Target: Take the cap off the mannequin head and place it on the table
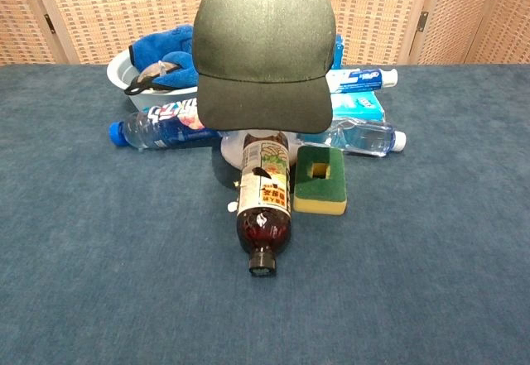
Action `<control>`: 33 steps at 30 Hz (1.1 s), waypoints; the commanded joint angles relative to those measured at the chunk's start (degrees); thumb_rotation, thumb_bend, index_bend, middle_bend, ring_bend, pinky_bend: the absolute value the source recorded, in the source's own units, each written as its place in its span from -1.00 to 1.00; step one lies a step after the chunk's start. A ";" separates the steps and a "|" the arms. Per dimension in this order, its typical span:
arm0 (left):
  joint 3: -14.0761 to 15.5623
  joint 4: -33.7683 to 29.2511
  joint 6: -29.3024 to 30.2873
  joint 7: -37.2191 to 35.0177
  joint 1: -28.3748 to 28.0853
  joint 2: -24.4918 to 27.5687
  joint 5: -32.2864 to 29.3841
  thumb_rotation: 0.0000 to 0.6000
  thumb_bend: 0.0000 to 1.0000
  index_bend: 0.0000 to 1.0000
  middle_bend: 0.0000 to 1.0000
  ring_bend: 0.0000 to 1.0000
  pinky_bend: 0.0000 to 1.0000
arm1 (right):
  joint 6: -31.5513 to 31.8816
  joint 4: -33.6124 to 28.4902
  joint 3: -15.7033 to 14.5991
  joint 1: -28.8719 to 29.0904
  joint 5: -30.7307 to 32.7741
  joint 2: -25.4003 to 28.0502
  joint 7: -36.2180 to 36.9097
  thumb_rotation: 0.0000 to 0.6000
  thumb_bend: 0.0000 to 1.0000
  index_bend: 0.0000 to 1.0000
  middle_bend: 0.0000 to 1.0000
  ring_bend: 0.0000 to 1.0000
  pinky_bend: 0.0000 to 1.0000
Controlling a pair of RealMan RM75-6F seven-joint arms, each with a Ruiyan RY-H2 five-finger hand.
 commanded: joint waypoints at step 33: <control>0.24 -1.10 1.04 0.26 0.86 0.87 0.21 1.00 -0.54 -0.44 -0.66 -0.65 -0.80 | -10.24 -3.80 5.49 14.08 -5.14 -6.95 -11.57 1.00 -1.00 -0.40 -0.64 -0.92 -0.98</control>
